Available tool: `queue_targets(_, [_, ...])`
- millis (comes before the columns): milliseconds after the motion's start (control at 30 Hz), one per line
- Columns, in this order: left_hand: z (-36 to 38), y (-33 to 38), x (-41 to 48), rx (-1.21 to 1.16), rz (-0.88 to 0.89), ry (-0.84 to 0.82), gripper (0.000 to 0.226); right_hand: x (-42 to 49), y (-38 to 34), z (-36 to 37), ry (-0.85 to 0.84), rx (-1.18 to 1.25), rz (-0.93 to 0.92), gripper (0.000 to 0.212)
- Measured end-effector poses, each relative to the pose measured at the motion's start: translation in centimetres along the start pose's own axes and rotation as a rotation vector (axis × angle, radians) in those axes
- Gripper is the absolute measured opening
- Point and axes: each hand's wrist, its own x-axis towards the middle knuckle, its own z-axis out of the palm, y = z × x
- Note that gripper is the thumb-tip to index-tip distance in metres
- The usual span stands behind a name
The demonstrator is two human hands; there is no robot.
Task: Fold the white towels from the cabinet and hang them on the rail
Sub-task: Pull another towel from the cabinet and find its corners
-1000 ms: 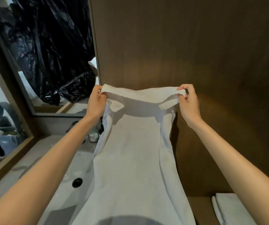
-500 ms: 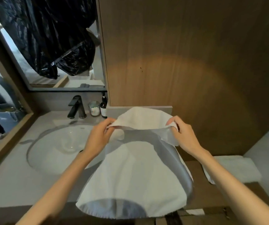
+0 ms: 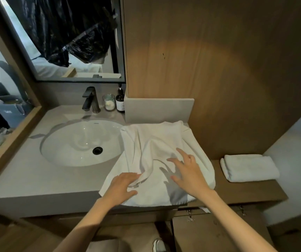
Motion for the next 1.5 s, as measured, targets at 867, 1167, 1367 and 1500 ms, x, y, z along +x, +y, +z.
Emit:
queue_targets(867, [-5.1,4.6,-1.9,-0.937,-0.56,0.488,0.032,4.3,-5.8,5.5,-0.072,0.042,0.079,0.04])
queue_targets(1167, [-7.9,15.7,2.4,-1.367,-0.375,0.427,0.028,2.1,-1.5,-5.3,0.205,0.563,0.052,0.023])
queue_targets(1367, [-7.1,24.1,3.6,-1.522,-0.363,0.416,0.023,-1.2,3.3,-10.4,0.286,0.659,0.021,0.018])
queue_targets(1500, [-6.5,27.5,3.8,-1.553,-0.361,0.456,0.025,-3.0,5.4,-12.6,0.274,0.688,-0.022,0.018])
